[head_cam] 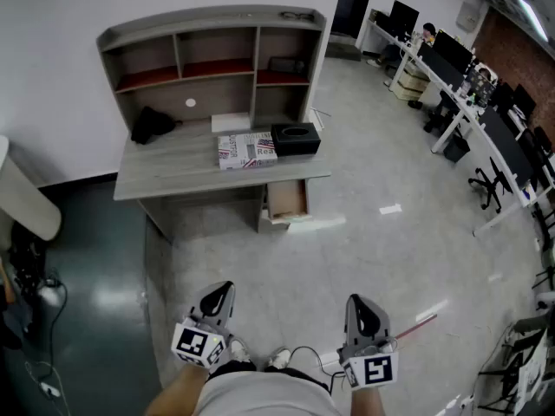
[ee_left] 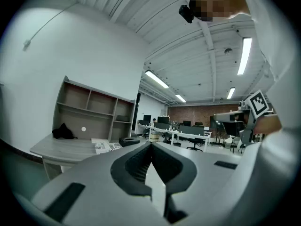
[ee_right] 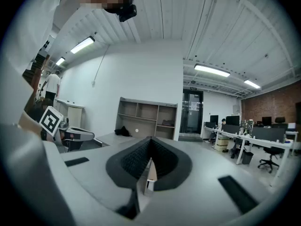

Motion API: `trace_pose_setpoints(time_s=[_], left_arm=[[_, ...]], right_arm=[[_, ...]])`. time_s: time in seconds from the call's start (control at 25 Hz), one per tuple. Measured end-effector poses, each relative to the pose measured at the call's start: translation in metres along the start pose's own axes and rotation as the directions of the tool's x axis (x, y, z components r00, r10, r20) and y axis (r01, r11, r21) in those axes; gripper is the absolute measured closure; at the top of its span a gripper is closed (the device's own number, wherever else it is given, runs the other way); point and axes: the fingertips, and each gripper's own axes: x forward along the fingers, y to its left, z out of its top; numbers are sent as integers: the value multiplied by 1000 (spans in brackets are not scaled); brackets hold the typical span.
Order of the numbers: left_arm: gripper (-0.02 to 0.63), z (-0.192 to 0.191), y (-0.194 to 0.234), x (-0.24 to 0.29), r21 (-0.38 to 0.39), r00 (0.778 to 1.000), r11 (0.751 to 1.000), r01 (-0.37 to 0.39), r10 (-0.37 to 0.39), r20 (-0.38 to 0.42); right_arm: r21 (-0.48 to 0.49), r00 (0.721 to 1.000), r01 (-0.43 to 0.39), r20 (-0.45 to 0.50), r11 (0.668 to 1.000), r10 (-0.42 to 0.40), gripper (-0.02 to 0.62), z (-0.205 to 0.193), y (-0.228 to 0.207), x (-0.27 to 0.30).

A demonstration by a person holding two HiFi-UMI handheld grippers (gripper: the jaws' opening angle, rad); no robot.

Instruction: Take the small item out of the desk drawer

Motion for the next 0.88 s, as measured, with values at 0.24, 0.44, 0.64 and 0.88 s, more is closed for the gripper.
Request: trace_pose_setpoints(time_s=[0.24,0.44,0.64,0.88], left_arm=[[588,-6,9,-11,0,1000,1000,14,-14,-16],[588,-22,22,-21,-17,999,1000,16,-17,-34],[588,-38,22,-17,-30,994,999,36,-39,-98],[588,-42,19,15,-20,991,999,40,-42,-126]], right_arm=[[4,1000,-2,-9,1000,2,575,-1,17,5],[27,1000,5,-12,1000,-5,575,-6,31,6],[26,999,24,-41,999,-23,575,-13,30,5],[45,999,26,-48,999,-24,575,-27,0,33]])
